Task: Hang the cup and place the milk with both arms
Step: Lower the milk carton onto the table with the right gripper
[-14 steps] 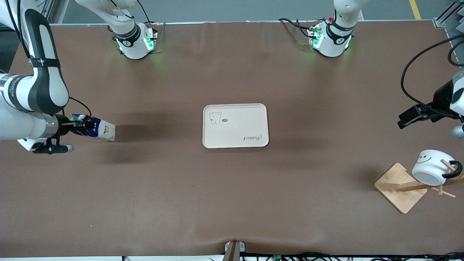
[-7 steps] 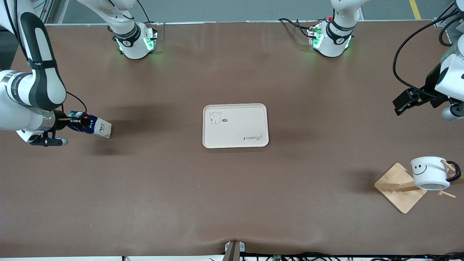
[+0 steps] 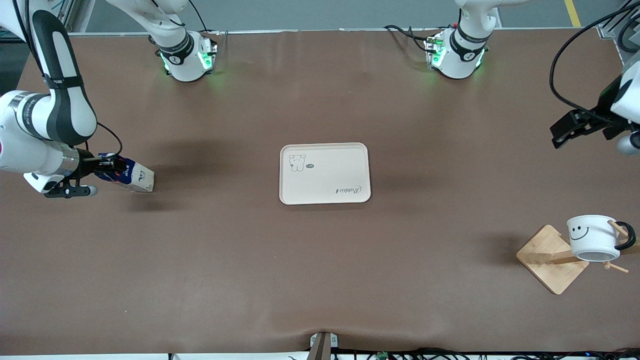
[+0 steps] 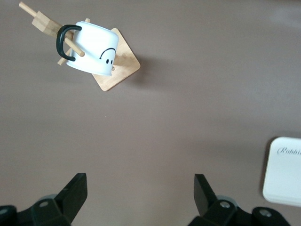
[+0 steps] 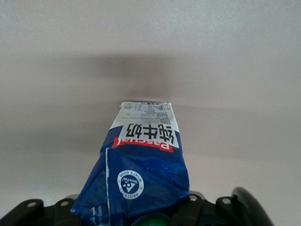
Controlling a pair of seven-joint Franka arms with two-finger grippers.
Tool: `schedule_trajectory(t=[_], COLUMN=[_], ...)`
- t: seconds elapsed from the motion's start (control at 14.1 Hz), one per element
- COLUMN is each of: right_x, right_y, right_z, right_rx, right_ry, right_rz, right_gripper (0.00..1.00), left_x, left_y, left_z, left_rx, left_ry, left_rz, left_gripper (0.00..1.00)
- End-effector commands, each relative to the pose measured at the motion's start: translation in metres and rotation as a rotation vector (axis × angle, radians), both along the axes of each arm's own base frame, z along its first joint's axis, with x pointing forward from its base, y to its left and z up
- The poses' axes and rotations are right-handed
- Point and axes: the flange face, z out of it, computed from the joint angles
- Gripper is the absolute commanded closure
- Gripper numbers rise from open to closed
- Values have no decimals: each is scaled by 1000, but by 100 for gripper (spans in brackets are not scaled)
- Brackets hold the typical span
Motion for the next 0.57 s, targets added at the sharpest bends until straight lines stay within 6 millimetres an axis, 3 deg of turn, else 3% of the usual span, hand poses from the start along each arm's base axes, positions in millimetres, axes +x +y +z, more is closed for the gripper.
schedule_trajectory(t=[0.0,0.28,0.5], right_x=[-6,-3,-1], right_y=[1,0,0], right_z=[-15,-11,-9], right_rx=[1,0,-1], right_ry=[-6,-15,-18], right_rz=[28,30,30], right_gripper=[0,0,0], left_x=[-21,-44,-50], left_y=[9,10,15], left_z=[6,9,11], left_rx=[-17,-16,-19], left_ry=[17,21,18], left_rz=[-77,-80,-72], left_gripper=[0,0,0])
